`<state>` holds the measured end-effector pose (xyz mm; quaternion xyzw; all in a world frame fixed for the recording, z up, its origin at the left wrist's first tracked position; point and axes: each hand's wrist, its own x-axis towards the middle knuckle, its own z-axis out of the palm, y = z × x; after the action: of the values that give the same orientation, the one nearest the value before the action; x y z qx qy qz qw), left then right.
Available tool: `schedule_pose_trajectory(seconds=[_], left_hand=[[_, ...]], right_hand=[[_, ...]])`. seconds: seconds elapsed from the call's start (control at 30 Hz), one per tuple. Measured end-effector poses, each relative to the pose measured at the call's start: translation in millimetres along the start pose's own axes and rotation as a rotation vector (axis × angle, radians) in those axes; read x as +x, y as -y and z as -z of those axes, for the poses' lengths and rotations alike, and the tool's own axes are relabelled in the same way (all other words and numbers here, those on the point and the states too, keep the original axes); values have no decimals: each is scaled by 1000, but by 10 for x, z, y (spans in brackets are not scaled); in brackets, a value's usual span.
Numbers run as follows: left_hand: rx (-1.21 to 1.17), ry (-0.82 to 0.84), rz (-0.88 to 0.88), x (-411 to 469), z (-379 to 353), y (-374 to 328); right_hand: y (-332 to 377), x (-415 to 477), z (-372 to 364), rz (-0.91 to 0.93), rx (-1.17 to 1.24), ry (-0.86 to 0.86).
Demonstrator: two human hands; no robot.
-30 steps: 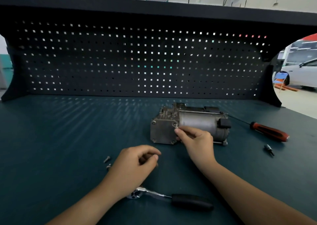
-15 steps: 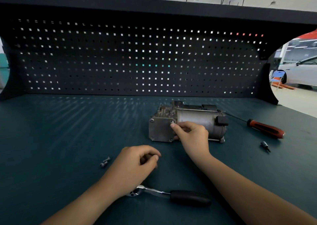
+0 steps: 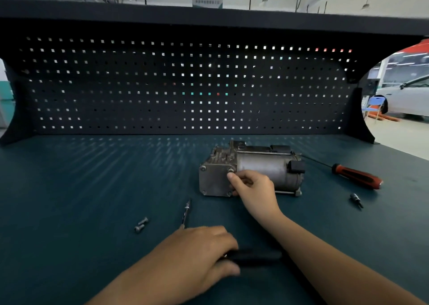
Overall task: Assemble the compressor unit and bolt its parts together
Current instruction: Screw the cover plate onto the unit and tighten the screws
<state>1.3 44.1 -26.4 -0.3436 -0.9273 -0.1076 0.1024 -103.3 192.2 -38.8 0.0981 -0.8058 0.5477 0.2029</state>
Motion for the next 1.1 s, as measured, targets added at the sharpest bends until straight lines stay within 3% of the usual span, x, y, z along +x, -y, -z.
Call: schedule_pose_trajectory(seconds=[0.1,0.2,0.3,0.37,0.47,0.53,0.77,1.1], left_hand=[[-432,-300,135,5,61,22],[-864,-672,227,-5,181,68],[-1171,-958,232,-38,337,79],[-1302,-1041,213,-66,421,49],[-1446,-1018,190,-107,438,-44],[-1494,-944,209,-105,391,-94],[-1328,-683,414,0,86,-147],[-1253,-668,472,-10,74,-145]], right_hand=[[69,-104,11,6,-81,-5],[205,-257,-1,-143,-169,273],[446,-465,-105,-420,80,584],[585,-566,-169,-548,392,635],[679,-585,-184,-598,857,503],[671,-542,-166,-584,965,394],[452,-405,-14,-574,860,246],[360,-372,-33,-574,831,309]])
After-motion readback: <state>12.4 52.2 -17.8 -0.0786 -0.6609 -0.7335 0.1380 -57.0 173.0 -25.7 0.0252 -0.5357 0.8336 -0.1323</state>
